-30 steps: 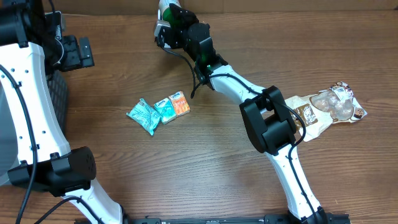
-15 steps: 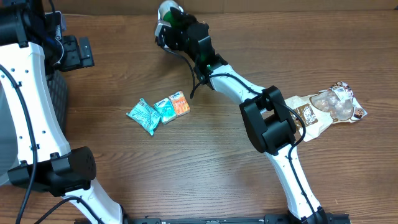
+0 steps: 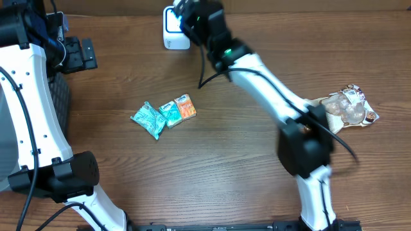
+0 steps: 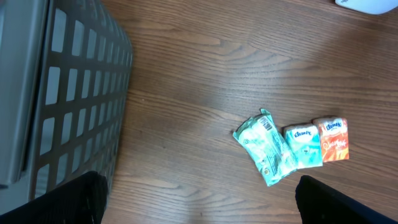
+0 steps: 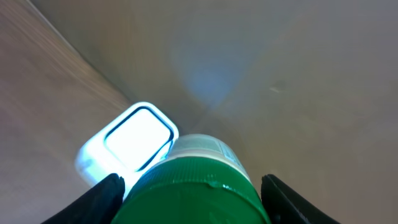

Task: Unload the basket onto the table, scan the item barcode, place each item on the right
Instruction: 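Carry the jar right and set it down beside the plastic bag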

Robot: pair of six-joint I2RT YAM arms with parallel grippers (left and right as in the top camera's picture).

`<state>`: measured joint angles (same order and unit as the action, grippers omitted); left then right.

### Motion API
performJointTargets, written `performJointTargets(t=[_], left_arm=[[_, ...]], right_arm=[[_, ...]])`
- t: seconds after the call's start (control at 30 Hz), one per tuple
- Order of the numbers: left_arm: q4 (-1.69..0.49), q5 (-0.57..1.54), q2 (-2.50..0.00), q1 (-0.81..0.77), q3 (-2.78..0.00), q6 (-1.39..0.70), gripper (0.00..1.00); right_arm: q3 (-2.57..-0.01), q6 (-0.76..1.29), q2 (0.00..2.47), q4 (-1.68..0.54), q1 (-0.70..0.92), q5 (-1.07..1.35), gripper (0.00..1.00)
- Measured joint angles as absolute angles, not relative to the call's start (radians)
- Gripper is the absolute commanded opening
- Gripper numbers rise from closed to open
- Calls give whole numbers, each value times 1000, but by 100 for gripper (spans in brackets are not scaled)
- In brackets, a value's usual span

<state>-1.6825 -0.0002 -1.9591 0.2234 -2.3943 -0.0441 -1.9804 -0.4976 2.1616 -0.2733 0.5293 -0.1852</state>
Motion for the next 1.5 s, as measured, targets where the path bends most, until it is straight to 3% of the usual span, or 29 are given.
performJointTargets(t=[0.07, 0.17, 0.27, 0.47, 0.63, 0.83, 1.1, 1.2, 1.27, 1.37, 1.5], left_arm=[[-1682, -1, -1959, 223, -2394, -44, 100], [-1683, -1, -1959, 223, -2394, -44, 99], [-1683, -1, -1959, 223, -2394, -44, 100], [-1682, -1, -1959, 223, -2394, -44, 100], [-1683, -1, -1959, 223, -2394, -44, 99], [-1683, -1, -1959, 223, -2394, -44, 99], [-1683, -1, -1959, 227, -2394, -44, 99], [-1683, -1, -1959, 227, -2394, -44, 100], [-1683, -1, -1959, 227, -2394, -44, 99], [-1683, -1, -1959, 227, -2394, -44, 100], [-1683, -1, -1959, 227, -2394, -44, 100]], right_arm=[[-1983, -405, 2037, -465, 524, -166, 50], [-2002, -287, 1888, -722, 509, -134, 41], [-2017, -171, 1788, -984, 466, -116, 41], [-1944, -31, 1814, -1230, 340, -105, 41], [-1772, 23, 1854, -1164, 213, -101, 41], [-1557, 45, 1860, -879, 49, -93, 42], [-1398, 52, 1860, -756, -48, -77, 52], [-1394, 53, 1862, -765, -54, -75, 59], [-1394, 52, 1865, -777, -54, -74, 78], [-1394, 54, 1875, -780, -53, -67, 96], [-1396, 56, 1876, -808, -53, -65, 100]])
